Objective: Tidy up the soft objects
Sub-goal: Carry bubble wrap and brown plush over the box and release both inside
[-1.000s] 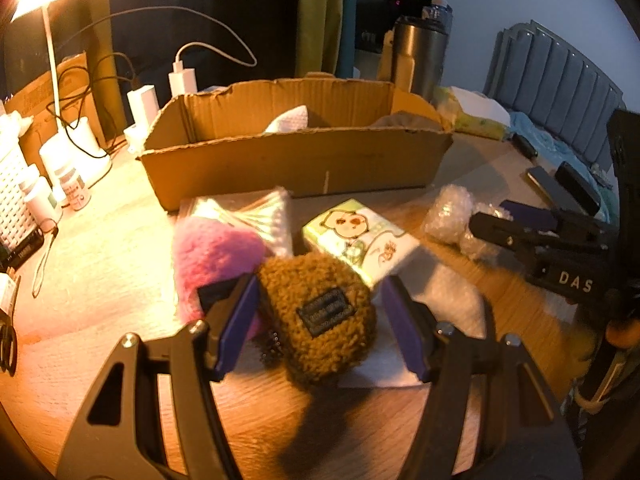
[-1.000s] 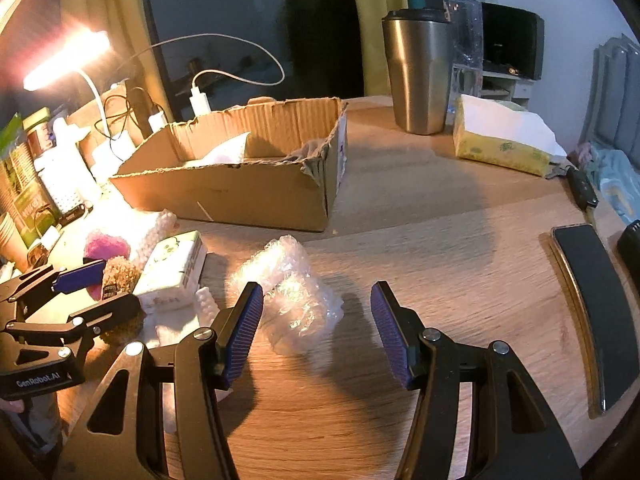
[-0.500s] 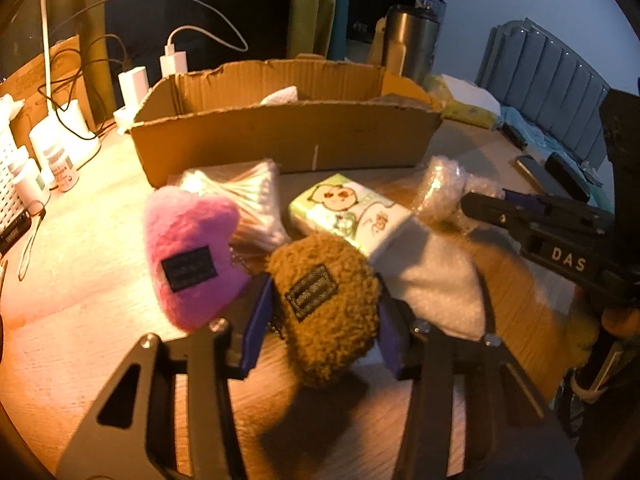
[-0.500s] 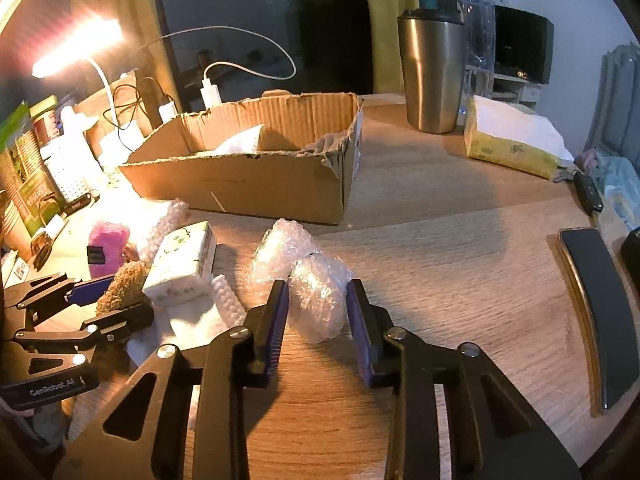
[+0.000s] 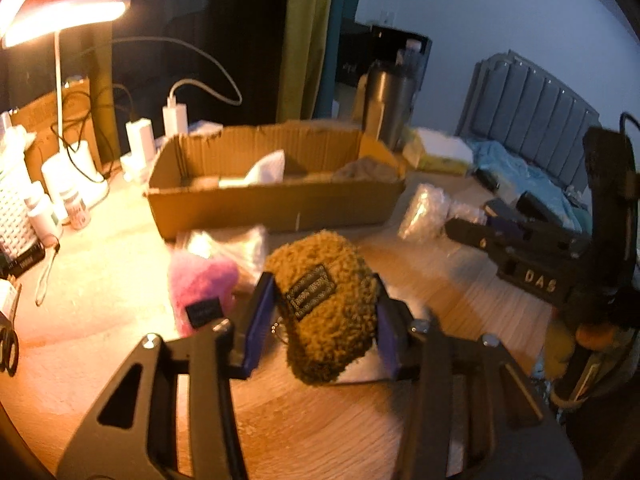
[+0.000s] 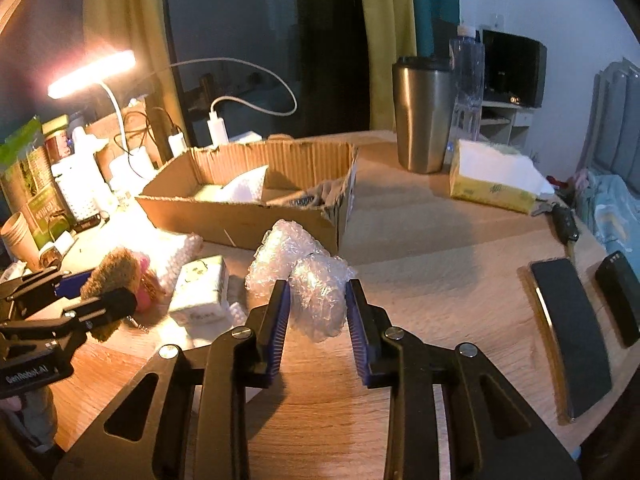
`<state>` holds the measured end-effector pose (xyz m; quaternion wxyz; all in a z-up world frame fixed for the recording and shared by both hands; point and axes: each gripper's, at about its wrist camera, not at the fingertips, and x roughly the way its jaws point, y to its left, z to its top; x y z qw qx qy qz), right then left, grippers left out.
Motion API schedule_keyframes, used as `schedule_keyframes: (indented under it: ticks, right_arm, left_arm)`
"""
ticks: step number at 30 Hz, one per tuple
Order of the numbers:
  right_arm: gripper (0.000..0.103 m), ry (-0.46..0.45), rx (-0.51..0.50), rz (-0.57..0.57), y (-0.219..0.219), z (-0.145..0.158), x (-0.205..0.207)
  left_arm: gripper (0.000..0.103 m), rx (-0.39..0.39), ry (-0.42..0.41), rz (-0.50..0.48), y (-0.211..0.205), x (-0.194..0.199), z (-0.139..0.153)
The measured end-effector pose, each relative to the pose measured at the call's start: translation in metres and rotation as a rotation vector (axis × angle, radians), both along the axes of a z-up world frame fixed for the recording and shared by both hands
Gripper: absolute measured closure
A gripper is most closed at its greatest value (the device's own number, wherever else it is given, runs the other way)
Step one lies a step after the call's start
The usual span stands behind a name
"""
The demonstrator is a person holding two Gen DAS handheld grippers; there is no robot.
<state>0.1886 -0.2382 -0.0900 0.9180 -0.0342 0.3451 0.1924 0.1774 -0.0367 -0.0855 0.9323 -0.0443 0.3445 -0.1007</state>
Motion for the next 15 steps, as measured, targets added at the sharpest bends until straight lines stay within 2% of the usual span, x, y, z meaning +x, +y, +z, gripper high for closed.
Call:
schedule_keyframes:
  ticks: [15]
  right_arm:
    - [0.072, -0.132, 0.035, -0.009, -0.007, 0.05, -0.015]
  left_arm:
    - [0.056, -0.023, -0.144, 0.013, -0.002, -0.001, 0.058]
